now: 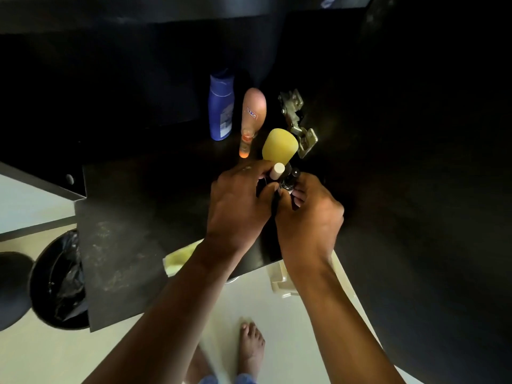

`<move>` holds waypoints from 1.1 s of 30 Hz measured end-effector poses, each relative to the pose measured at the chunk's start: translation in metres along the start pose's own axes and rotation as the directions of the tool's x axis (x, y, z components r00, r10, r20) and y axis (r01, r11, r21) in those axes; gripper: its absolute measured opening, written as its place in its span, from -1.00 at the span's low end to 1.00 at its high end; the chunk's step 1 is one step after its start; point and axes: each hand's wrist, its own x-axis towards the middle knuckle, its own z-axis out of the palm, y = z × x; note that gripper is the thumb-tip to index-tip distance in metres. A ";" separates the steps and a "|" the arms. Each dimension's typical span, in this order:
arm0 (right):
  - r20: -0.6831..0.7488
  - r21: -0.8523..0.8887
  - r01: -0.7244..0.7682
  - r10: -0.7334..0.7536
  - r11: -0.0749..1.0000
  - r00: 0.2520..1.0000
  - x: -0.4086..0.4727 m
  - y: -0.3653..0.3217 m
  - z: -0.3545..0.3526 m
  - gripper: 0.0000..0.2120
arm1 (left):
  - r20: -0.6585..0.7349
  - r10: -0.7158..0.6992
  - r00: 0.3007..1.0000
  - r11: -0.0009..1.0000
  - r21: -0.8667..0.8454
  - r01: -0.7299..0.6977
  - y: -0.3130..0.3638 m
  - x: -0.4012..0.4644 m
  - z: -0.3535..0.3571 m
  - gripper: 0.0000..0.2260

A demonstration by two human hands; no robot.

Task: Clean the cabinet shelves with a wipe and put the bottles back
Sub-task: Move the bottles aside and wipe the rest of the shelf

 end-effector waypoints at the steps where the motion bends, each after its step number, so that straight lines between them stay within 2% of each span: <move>1: -0.001 -0.003 -0.009 0.009 1.000 1.000 -0.001 0.001 0.001 -0.77 | -0.003 -0.003 1.000 1.000 0.002 0.003 -0.001 -0.001 0.000 -0.77; 9: 0.009 -0.017 -0.031 0.031 0.999 0.999 -0.007 -0.001 0.003 -0.74 | -0.002 -0.033 0.999 0.999 0.013 0.033 -0.002 -0.007 0.000 -0.77; 14: -0.016 0.023 -0.060 0.060 0.998 0.998 -0.028 -0.007 -0.010 -0.52 | -0.007 -0.067 0.998 0.996 0.052 0.068 0.002 -0.015 -0.007 -0.70; 16: -0.034 0.058 -0.047 0.049 0.997 0.998 -0.048 -0.014 -0.024 -0.62 | -0.050 -0.093 0.994 0.994 0.056 0.096 0.005 -0.024 -0.021 -0.66; 18: 0.003 0.080 0.067 -0.067 0.995 0.998 -0.072 -0.022 -0.034 -0.72 | -0.122 -0.108 0.987 0.992 0.054 0.116 0.006 -0.036 -0.041 -0.70; 20: 0.099 0.092 0.240 -0.249 0.966 0.963 -0.095 -0.028 -0.036 -0.76 | -0.184 -0.140 0.973 0.985 0.071 0.156 0.005 -0.054 -0.063 -0.71; 24: 0.292 0.092 0.508 -0.510 0.857 0.809 -0.124 -0.033 -0.019 -0.80 | -0.243 -0.149 0.958 0.956 0.212 0.202 -0.006 -0.102 -0.105 -0.74; 27: 0.381 0.043 0.590 -0.559 0.806 0.736 -0.131 -0.036 0.000 -0.74 | -0.242 -0.173 0.955 0.912 0.327 0.248 -0.016 -0.134 -0.125 -0.75; 31: 0.501 -0.054 0.633 -0.527 0.772 0.686 -0.128 -0.040 0.019 -0.57 | -0.219 -0.179 0.959 0.881 0.398 0.256 -0.015 -0.167 -0.127 -0.81; 33: 0.525 -0.090 0.666 -0.533 0.740 0.664 -0.126 -0.038 0.018 -0.55 | -0.179 -0.184 0.966 0.866 0.436 0.246 -0.014 -0.181 -0.121 -0.76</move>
